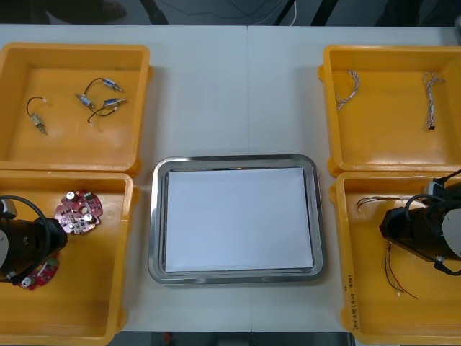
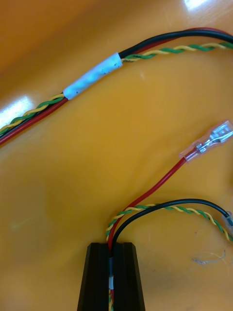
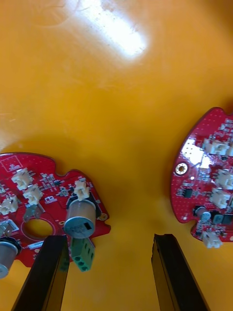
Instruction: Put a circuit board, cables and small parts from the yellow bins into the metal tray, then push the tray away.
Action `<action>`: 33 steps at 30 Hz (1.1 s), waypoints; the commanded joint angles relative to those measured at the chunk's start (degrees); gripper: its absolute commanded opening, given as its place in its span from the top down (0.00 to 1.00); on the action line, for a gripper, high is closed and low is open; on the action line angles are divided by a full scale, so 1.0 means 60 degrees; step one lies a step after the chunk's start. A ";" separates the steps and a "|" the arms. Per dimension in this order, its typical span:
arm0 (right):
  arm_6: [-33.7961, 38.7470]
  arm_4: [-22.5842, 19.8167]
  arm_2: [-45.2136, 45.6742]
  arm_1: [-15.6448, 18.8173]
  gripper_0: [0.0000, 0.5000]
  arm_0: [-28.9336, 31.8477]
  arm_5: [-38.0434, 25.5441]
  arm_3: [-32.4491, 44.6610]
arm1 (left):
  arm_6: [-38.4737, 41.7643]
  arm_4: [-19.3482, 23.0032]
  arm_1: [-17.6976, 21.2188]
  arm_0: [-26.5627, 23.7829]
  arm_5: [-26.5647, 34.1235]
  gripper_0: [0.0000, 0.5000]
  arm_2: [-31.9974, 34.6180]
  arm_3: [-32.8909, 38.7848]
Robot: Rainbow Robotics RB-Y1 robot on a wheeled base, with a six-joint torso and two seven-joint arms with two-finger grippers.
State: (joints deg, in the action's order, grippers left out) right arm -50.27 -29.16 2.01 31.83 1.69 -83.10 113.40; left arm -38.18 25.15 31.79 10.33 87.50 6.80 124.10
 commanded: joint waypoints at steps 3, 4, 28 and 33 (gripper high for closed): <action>-0.0176 -0.0004 -0.0217 0.0041 1.00 0.0216 0.0110 0.0084 | 0.0621 -0.0222 -0.0128 0.0416 -0.0139 0.00 -0.0137 0.0118; -0.0147 -0.0018 -0.0217 0.0070 1.00 0.0201 0.0110 0.0128 | 0.0621 -0.0222 -0.0128 0.0446 -0.0183 0.00 -0.0152 0.0118; -0.0249 -0.1923 0.1716 0.1696 1.00 0.0040 -0.3054 0.3117 | 0.0518 -0.0544 -0.0274 0.0797 -0.0520 0.00 -0.0635 0.0103; -0.0308 -0.3153 0.2200 0.2546 1.00 -0.0136 -0.3406 0.3410 | 0.0489 -0.0617 -0.0259 0.0841 -0.0579 0.00 -0.0694 0.0089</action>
State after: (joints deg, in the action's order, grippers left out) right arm -50.27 -45.09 12.10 42.27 1.71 -102.47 131.35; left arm -38.18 22.29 31.23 13.32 84.82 3.68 124.07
